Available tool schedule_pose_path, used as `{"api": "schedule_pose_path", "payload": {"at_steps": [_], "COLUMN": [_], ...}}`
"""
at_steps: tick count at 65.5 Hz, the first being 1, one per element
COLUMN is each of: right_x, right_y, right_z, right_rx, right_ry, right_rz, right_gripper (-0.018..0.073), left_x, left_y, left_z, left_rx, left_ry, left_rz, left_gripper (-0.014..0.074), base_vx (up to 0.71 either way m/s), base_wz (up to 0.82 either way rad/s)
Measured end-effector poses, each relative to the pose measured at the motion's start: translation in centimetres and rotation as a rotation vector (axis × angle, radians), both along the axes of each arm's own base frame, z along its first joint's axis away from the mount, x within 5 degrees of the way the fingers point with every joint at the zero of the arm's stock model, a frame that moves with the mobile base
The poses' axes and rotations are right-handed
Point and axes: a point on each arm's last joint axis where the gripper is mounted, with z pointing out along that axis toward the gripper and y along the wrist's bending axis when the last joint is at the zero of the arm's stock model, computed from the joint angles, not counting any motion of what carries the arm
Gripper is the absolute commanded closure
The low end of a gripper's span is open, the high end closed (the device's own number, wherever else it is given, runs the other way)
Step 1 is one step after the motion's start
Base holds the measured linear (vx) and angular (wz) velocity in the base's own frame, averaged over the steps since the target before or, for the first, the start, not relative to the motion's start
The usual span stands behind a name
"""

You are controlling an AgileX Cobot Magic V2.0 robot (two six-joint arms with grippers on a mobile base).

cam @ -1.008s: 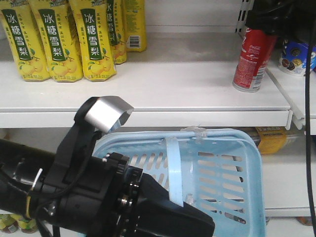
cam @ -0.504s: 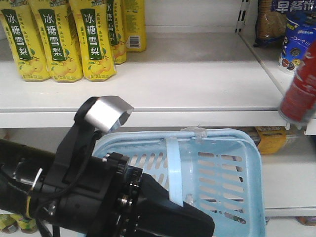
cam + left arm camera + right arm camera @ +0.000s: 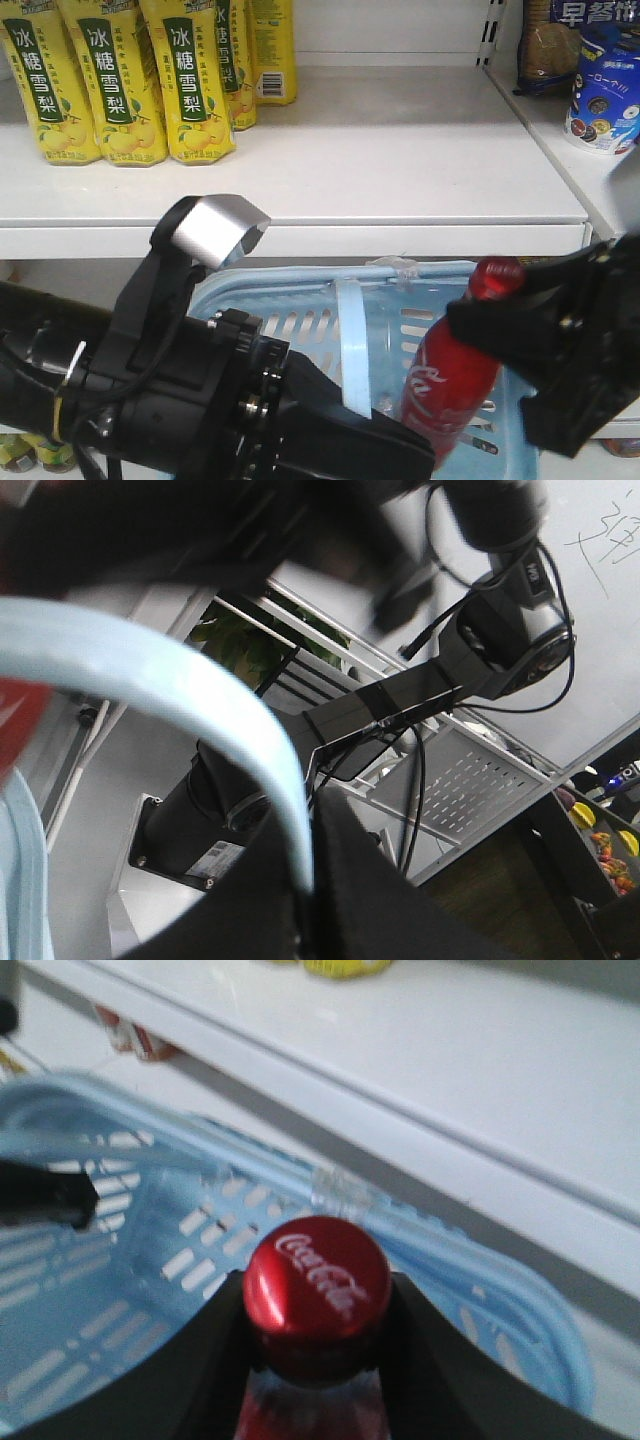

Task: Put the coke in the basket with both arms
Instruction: 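Lift the bottle with the right gripper and lower it into the basket, then open the right gripper to release the bottle inside the basket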

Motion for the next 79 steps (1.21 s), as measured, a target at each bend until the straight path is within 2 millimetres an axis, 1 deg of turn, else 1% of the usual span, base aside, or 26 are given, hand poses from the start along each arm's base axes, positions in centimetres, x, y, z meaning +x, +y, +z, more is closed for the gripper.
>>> {"api": "schedule_pose_path", "payload": {"at_steps": [5,10,20,29,39,42,44,46,49,50,55,59,63,71,79], "right_x": [0.6,1.0,1.3,1.7,2.0,2.1,2.1,2.1,2.1,2.1,2.2,2.2,2.1,1.8,1.3], "right_y": [0.9,1.7,3.4,4.5,5.2,5.3,5.3,5.3,5.3,5.3,5.4,5.4,5.5,5.3,4.5], "right_z": [-2.1,-3.4,-4.1,-4.7,-5.3,-5.3,-5.3,-5.3,-5.2,-5.2,-5.1,-5.1,-5.0,-4.8,-3.4], "right_rx": [-0.055,-0.094,-0.133,-0.148,-0.16,-0.164,-0.164,-0.167,-0.165,-0.161,-0.148,-0.147,-0.145,-0.147,-0.15], "right_ry": [0.011,-0.004,-0.062,-0.072,-0.065,-0.067,-0.069,-0.076,-0.084,-0.087,-0.099,-0.096,-0.096,-0.098,-0.16], "right_rz": [0.048,0.092,0.186,0.222,0.238,0.24,0.241,0.245,0.248,0.247,0.241,0.246,0.248,0.254,0.241], "right_gripper": [0.0563,0.0561,0.0548,0.0491,0.0349,0.0276,0.0242,0.0185,0.0128,0.0095,0.0008,-0.0052,-0.0087,-0.009,-0.0041], "left_x": [0.0,0.0,0.0,0.0,0.0,0.0,0.0,0.0,0.0,0.0,0.0,0.1,0.1,0.2,0.2], "left_y": [0.0,0.0,0.0,0.0,0.0,0.0,0.0,0.0,0.0,0.0,0.0,0.0,0.0,0.0,0.0], "left_z": [0.0,0.0,0.0,0.0,0.0,0.0,0.0,0.0,0.0,0.0,-0.1,-0.3,-0.4,-0.4,-0.3], "left_rx": [0.0,0.0,0.0,0.0,0.0,0.0,0.0,0.0,0.0,0.002,0.01,0.019,0.019,0.022,0.009], "left_ry": [0.0,0.0,0.0,0.001,0.002,0.002,0.002,0.002,0.002,0.001,-0.003,0.007,0.01,0.008,0.017], "left_rz": [0.0,0.0,0.0,0.0,0.0,0.0,0.0,0.0,0.0,0.0,0.004,0.01,0.015,0.025,0.027], "left_gripper": [0.0603,0.0603,0.0603,0.0603,0.0603,0.0603,0.0603,0.0603,0.0603,0.0603,0.0603,0.0603,0.0603,0.0603,0.0603], "base_vx": [0.0,0.0,0.0,0.0,0.0,0.0,0.0,0.0,0.0,0.0,0.0,0.0,0.0,0.0,0.0], "base_wz": [0.0,0.0,0.0,0.0,0.0,0.0,0.0,0.0,0.0,0.0,0.0,0.0,0.0,0.0,0.0]}}
